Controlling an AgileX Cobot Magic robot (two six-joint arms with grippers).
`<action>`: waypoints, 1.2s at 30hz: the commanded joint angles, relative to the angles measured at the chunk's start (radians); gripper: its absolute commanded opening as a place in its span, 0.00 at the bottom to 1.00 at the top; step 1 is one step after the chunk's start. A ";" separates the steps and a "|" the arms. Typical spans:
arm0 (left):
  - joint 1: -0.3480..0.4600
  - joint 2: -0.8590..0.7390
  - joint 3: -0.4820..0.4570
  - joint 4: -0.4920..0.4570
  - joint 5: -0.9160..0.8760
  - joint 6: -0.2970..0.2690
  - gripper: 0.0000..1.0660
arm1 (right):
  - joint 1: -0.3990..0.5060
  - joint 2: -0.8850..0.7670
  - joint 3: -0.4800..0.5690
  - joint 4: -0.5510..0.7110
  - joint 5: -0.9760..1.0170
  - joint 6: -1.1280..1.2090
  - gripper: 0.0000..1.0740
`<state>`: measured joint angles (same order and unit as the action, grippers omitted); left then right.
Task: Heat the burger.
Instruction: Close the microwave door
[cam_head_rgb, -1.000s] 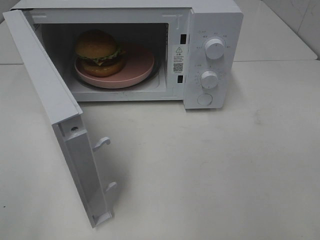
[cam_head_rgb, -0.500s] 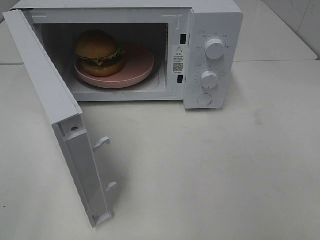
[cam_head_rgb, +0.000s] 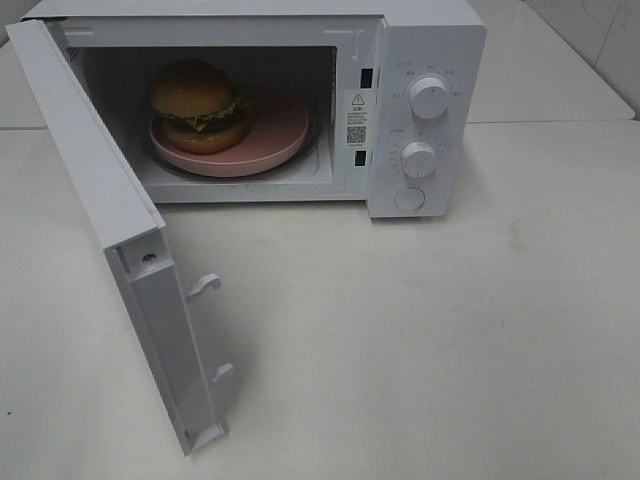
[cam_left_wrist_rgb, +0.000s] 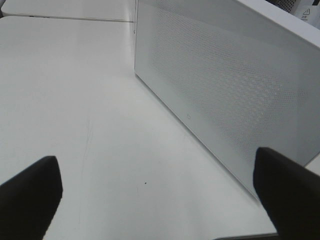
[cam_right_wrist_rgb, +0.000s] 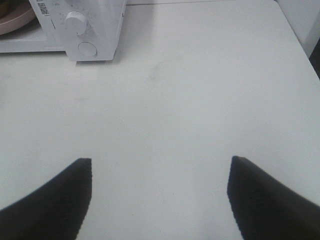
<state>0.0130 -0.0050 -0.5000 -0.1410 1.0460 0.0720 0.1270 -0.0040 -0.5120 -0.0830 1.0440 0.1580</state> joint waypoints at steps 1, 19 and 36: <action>-0.004 -0.020 0.005 -0.002 -0.010 0.001 0.90 | -0.009 -0.026 0.001 -0.010 -0.005 0.005 0.69; -0.004 -0.020 0.005 -0.003 -0.010 0.001 0.90 | -0.007 -0.026 0.001 -0.010 -0.005 0.005 0.69; -0.004 -0.020 0.005 -0.003 -0.010 0.001 0.90 | -0.007 -0.026 0.001 -0.010 -0.005 0.005 0.69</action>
<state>0.0130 -0.0050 -0.5000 -0.1410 1.0460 0.0720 0.1230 -0.0040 -0.5120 -0.0850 1.0440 0.1580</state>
